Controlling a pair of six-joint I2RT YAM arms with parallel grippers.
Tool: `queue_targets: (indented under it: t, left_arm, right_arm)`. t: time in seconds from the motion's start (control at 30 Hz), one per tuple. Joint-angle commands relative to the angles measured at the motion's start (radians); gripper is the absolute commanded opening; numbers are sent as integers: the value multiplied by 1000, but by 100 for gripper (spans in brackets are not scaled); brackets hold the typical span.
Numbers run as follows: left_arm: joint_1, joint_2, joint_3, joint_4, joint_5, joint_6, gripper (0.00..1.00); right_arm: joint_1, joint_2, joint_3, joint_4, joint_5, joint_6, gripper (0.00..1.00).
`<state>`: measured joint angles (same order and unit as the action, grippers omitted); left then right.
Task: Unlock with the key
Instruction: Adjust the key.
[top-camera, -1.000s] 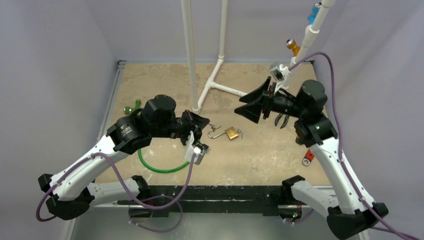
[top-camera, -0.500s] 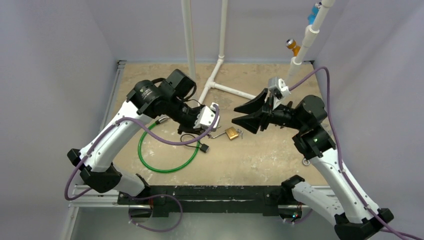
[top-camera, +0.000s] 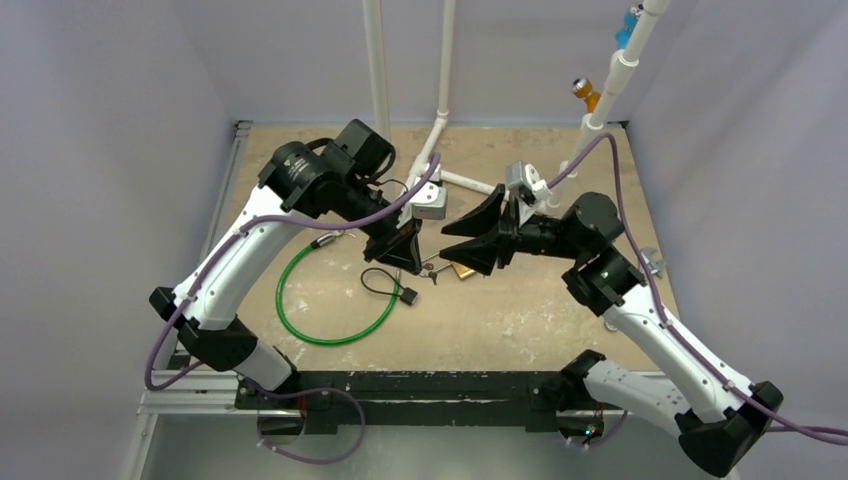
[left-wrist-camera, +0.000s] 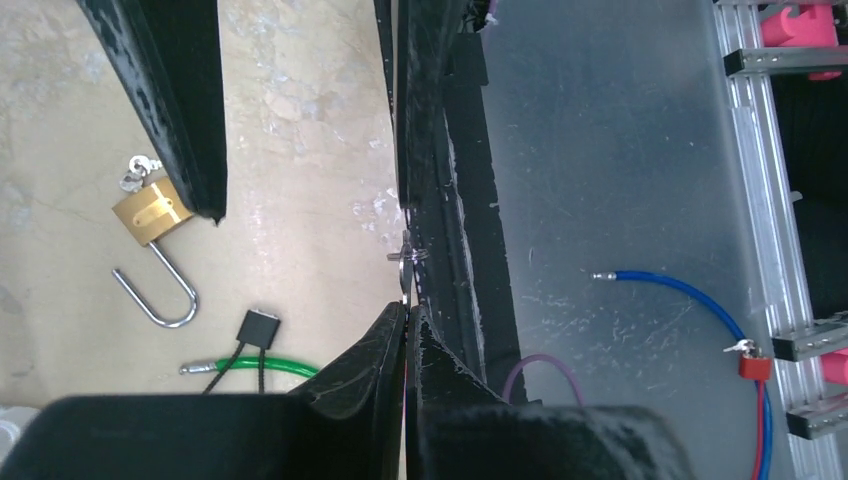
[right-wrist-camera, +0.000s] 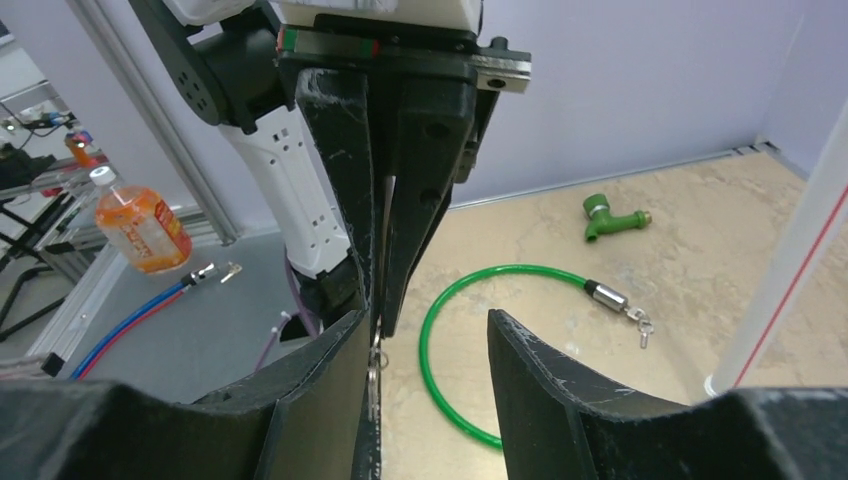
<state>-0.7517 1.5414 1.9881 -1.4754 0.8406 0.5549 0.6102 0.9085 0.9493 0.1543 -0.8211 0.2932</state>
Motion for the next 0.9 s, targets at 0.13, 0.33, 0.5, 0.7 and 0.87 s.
queue_targets:
  t: [0.13, 0.33, 0.5, 0.7, 0.87]
  left_arm:
    - [5, -1, 67, -13, 29, -86, 0]
    - [6, -4, 73, 7, 10, -95, 0]
    - [6, -10, 66, 23, -9, -102, 0]
    - [6, -16, 62, 45, -21, -108, 0]
    - [6, -13, 55, 63, -19, -122, 0]
  right_arm:
    - [91, 70, 75, -17, 6, -58, 44]
    - [117, 79, 83, -87, 41, -96, 39]
    - [118, 73, 87, -103, 58, -109, 19]
    - [121, 78, 93, -122, 69, -115, 0]
    - [121, 92, 98, -137, 69, -102, 0]
